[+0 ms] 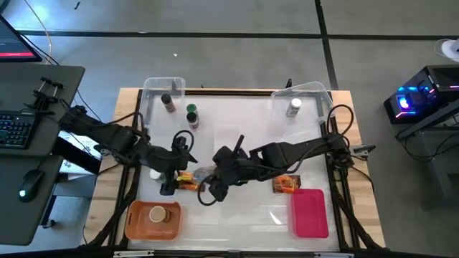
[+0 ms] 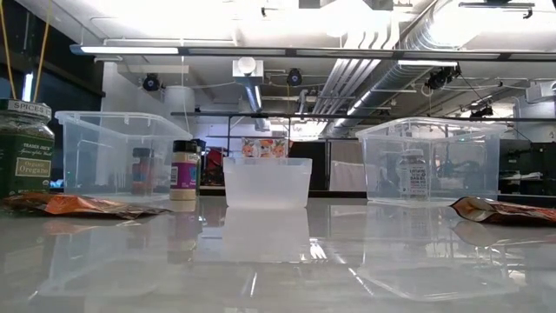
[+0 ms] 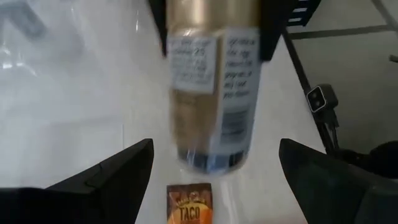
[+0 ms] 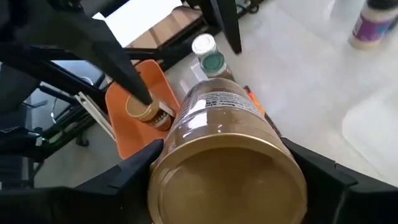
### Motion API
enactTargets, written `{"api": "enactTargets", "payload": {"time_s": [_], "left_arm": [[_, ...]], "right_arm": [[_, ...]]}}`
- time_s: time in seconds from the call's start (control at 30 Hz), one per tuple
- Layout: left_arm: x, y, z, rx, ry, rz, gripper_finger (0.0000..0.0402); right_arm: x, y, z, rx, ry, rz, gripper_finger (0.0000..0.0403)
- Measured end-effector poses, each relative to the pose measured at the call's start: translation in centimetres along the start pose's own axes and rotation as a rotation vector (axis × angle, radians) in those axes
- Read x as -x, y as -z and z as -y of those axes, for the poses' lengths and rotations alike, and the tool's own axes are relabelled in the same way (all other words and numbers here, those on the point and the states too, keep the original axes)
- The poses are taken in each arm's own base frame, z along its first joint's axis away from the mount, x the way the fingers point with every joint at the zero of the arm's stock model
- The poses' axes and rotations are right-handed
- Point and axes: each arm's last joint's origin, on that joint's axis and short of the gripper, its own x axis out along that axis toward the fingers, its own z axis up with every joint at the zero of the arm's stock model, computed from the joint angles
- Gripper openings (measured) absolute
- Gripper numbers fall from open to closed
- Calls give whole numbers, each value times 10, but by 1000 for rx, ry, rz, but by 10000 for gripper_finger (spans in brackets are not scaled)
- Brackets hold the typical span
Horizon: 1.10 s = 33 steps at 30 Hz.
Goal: Sort spices by type
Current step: Put the gold seasoning bottle into the orange bin
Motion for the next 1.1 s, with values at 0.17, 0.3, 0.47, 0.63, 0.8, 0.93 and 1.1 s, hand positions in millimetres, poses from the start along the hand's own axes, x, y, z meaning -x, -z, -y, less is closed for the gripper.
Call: {"api": "enactTargets", "payload": {"time_s": [0.17, 0.3, 0.47, 0.63, 0.8, 0.93, 1.1], "left_arm": [[1, -4, 1, -2, 19, 38, 335], [-2, -4, 3, 14, 59, 24, 335], [-5, -5, 4, 8, 94, 10, 335], [-13, -6, 3, -16, 126, -18, 335], [-16, -6, 4, -41, 125, -25, 311], [-17, -6, 4, -40, 125, -17, 256], [-17, -8, 5, -33, 138, 2, 244]], "right_arm": [[0, -7, -5, 48, -61, 55, 273], [0, -8, -7, 92, -79, 69, 273], [1, -10, -10, 142, -112, 91, 273], [1, -14, -14, 171, -156, 129, 273], [0, -10, -11, 172, -148, 65, 273], [0, -10, -10, 173, -139, 63, 273], [1, -10, -11, 151, -146, 66, 291]]}}
